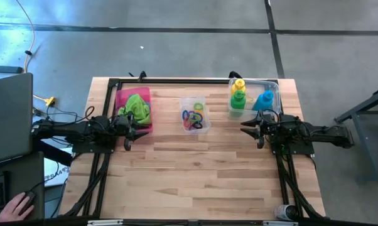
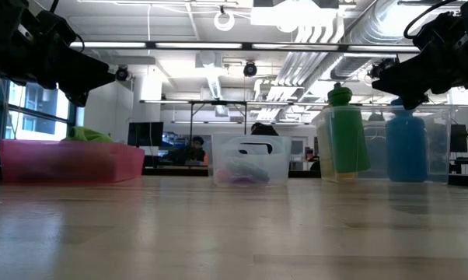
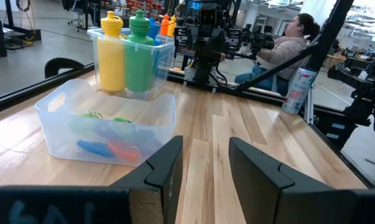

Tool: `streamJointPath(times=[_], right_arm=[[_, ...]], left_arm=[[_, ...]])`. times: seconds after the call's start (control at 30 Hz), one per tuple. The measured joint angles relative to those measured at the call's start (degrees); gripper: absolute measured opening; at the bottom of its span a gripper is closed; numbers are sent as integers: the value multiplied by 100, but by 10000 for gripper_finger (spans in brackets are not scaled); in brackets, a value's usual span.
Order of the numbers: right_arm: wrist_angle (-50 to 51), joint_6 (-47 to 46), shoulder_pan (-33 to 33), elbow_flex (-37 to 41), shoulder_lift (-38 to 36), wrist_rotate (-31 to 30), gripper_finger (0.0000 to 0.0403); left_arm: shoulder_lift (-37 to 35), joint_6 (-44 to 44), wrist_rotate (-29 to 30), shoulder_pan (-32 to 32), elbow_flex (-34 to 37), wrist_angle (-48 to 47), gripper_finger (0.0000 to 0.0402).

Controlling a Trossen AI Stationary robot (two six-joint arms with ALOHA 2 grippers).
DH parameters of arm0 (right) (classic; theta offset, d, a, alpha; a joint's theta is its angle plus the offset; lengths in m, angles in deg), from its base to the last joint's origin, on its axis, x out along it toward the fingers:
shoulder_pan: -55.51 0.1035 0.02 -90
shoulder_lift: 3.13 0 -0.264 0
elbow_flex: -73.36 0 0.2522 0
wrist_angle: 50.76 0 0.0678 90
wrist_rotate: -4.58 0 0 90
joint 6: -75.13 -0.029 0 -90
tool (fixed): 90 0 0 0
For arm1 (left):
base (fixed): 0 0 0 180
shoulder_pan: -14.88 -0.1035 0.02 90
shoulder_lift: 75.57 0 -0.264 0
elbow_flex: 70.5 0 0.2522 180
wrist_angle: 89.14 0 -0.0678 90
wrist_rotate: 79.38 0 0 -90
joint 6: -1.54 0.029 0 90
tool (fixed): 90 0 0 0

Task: Pick & Place Sports Items
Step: Return to Home Position

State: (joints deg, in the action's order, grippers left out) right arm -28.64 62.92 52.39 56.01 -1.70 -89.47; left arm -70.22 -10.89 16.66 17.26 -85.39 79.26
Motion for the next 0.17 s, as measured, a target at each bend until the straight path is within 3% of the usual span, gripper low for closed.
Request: streamJointPath(times=[0.17], right_arm=[[-1, 1, -2, 0, 2, 0, 128]], left_arm=[[-1, 0, 2, 0, 0, -1, 128]])
